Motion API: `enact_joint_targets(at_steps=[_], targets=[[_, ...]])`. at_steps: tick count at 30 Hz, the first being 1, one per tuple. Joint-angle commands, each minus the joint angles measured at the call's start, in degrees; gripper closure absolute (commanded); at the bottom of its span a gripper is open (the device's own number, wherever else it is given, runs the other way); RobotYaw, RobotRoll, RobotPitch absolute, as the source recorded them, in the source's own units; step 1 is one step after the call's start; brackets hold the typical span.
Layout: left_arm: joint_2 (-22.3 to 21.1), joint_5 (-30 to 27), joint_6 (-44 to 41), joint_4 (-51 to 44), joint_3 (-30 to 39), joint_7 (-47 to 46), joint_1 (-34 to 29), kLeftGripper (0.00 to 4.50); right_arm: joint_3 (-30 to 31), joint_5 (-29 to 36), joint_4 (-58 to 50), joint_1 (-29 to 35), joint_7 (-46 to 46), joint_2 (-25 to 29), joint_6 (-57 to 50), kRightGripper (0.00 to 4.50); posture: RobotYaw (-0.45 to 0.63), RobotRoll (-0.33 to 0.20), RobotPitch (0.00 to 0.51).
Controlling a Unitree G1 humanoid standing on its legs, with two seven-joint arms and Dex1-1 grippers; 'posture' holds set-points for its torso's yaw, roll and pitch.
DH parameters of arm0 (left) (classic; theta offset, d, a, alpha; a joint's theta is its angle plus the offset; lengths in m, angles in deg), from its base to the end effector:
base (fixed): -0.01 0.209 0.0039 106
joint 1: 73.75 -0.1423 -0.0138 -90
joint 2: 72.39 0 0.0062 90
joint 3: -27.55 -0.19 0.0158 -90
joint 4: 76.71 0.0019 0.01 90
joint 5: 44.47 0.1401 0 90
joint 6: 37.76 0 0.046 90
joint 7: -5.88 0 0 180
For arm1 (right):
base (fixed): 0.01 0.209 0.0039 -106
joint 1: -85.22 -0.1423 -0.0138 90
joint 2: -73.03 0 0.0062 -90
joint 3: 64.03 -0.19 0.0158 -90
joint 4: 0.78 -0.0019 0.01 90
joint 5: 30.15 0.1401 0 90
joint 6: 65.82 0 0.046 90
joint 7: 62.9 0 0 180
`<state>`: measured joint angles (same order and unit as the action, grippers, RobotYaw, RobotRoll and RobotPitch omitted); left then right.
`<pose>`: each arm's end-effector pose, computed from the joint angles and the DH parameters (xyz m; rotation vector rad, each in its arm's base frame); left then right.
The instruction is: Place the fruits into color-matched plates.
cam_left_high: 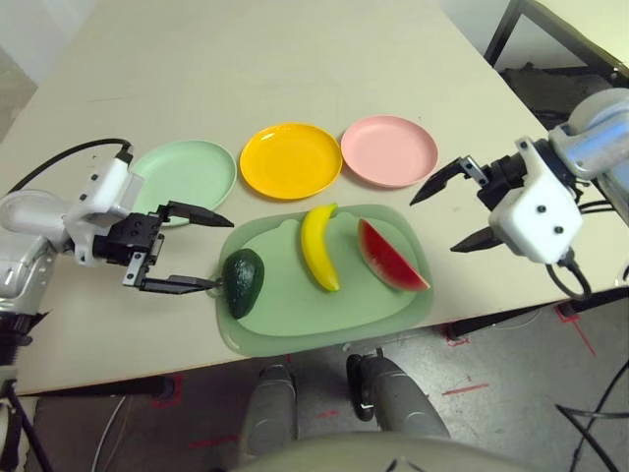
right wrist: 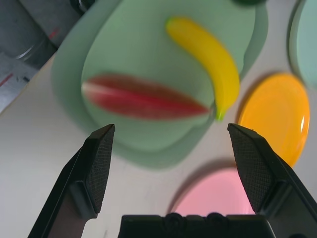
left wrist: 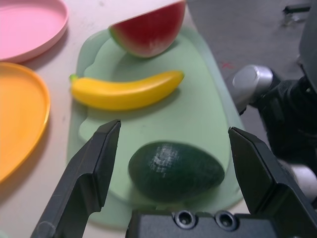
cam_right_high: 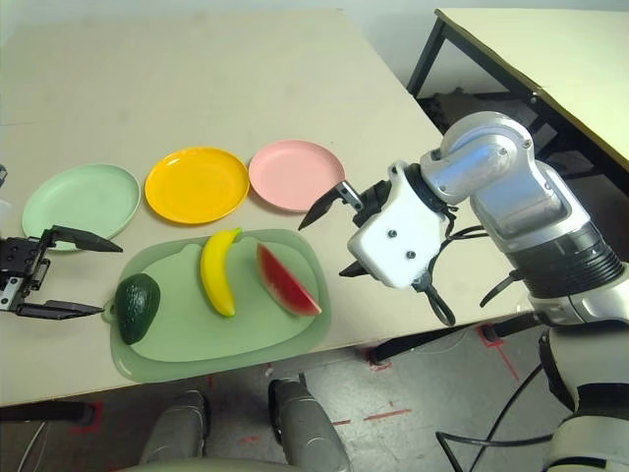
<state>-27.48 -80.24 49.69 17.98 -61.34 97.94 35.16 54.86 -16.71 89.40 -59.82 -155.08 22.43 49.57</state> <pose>0.2450 0.3153 0.2102 0.5223 0.1472 -1.5080 0.2744 -0.1783 0.2868 -1.5983 -0.1906 1.8087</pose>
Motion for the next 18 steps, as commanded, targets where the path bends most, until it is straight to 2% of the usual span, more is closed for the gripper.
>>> enact_joint_targets(at_steps=[1,8,18], targets=[[0.86,0.64,-0.66,-1.01,-1.43,0.45,0.48,0.05,1.55,-2.09,-0.5,0.16,-0.32,-1.98,0.72,0.0,-0.04,0.0,0.145],[1.58,0.82,-1.76,-1.68,-1.97,0.45,1.75,0.05,1.96,-8.29,6.45,2.48,-0.13,-7.57,6.76,0.0,-0.01,0.0,0.155],[2.37,1.48,-2.89,-3.04,-1.92,0.45,1.93,0.05,1.0,-14.6,13.09,1.03,2.25,-12.35,10.58,0.0,-0.01,0.0,0.155]])
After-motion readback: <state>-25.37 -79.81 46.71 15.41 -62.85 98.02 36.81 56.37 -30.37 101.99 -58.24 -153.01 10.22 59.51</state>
